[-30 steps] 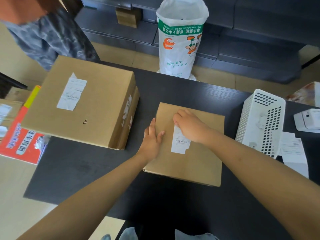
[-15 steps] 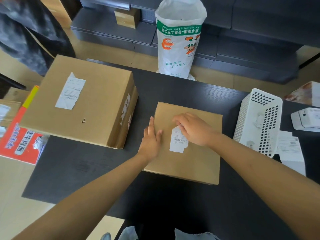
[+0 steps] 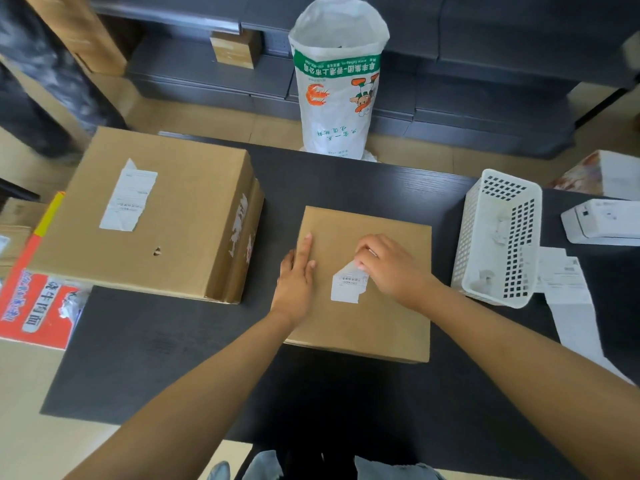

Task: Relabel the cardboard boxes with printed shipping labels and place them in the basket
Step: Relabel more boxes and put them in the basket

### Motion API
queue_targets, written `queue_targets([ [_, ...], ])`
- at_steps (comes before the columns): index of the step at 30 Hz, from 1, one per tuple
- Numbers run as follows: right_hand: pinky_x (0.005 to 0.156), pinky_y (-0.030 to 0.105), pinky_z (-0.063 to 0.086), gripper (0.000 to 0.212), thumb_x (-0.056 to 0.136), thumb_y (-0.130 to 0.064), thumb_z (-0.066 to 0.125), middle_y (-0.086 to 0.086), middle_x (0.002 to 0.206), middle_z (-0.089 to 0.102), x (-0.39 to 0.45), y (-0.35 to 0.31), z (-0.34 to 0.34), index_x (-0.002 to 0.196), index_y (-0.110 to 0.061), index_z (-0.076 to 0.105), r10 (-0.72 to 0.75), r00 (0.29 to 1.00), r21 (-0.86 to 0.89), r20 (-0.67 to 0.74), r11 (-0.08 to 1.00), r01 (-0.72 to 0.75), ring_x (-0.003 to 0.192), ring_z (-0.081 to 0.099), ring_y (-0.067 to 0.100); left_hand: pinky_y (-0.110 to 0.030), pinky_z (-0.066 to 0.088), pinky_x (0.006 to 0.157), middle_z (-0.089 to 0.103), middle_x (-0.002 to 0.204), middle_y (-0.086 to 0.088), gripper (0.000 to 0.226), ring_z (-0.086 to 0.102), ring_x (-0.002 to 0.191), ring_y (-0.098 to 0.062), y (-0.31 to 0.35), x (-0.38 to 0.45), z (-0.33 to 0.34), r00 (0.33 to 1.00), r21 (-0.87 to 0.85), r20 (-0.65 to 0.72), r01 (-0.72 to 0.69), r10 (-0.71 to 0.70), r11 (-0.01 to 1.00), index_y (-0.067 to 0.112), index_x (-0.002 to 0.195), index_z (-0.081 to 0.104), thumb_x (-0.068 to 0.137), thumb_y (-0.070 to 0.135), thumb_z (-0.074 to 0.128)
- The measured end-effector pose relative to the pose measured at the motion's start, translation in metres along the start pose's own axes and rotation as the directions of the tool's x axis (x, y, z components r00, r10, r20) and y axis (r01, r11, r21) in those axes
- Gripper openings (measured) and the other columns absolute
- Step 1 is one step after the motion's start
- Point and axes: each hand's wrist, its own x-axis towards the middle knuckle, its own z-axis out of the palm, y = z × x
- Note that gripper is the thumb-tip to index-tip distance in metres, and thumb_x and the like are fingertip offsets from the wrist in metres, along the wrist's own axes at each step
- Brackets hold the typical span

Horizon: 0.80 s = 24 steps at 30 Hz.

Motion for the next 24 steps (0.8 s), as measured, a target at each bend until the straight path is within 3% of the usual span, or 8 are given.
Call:
queue_targets([
  [4, 0.097, 0.03, 0.037, 0.02, 0.093, -0.005, 0.052, 0.012, 0.126, 0.054, -0.021, 0.003, -0.002, 0.112, -0.002, 0.06, -0.081, 0.994, -0.088, 0.066, 0.992, 0.087, 0.117, 0.047, 0.026, -0.044, 0.029, 0.109, 0.017, 0.156, 0.0, 0.048, 0.033, 0.135, -0.026, 0.0, 0.0, 0.002, 1.0, 0.045, 0.013, -0.013, 0.013, 0.999, 0.059, 0.144, 0.0, 0.102, 0.045, 0.021],
  [8, 0.106, 0.031, 0.032, 0.029, 0.091, 0.005, 0.046, 0.012, 0.128, 0.053, -0.038, 0.001, -0.004, 0.116, -0.002, 0.059, -0.052, 0.996, -0.103, 0.069, 0.993, 0.059, 0.123, 0.045, 0.027, -0.044, 0.033, 0.106, 0.019, 0.155, -0.001, 0.049, 0.036, 0.134, -0.026, 0.003, -0.002, 0.006, 1.0, 0.093, -0.013, -0.019, 0.02, 0.995, 0.057, 0.145, 0.0, 0.102, 0.045, 0.02],
  [15, 0.097, 0.039, 0.045, 0.023, 0.087, 0.008, 0.048, 0.014, 0.116, 0.057, -0.06, -0.005, -0.008, 0.104, -0.002, 0.061, -0.076, 0.997, -0.108, 0.023, 0.991, 0.078, 0.111, 0.052, 0.029, -0.047, 0.031, 0.108, 0.018, 0.155, 0.0, 0.048, 0.034, 0.135, -0.028, 0.007, -0.004, 0.008, 1.0, 0.083, -0.009, 0.003, -0.002, 0.997, 0.059, 0.144, -0.001, 0.102, 0.045, 0.02],
  [20, 0.081, 0.036, 0.053, 0.014, 0.081, 0.006, 0.066, 0.012, 0.096, 0.062, -0.082, -0.005, -0.009, 0.092, -0.002, 0.063, -0.145, 0.984, -0.152, -0.104, 0.98, 0.129, 0.089, 0.061, 0.027, -0.049, 0.028, 0.109, 0.015, 0.156, 0.0, 0.048, 0.03, 0.137, -0.029, 0.01, -0.003, 0.009, 1.0, 0.076, 0.004, 0.025, -0.025, 0.997, 0.057, 0.144, -0.002, 0.102, 0.046, 0.018],
  [24, 0.084, 0.033, 0.049, 0.011, 0.088, 0.001, 0.053, 0.013, 0.093, 0.061, -0.094, -0.008, -0.011, 0.092, 0.001, 0.063, -0.119, 0.974, -0.129, -0.192, 0.987, 0.096, 0.087, 0.058, 0.026, -0.051, 0.03, 0.107, 0.016, 0.156, 0.0, 0.049, 0.032, 0.135, -0.03, 0.011, -0.005, 0.008, 1.0, 0.116, 0.013, 0.02, -0.021, 0.993, 0.056, 0.145, -0.003, 0.102, 0.046, 0.018],
])
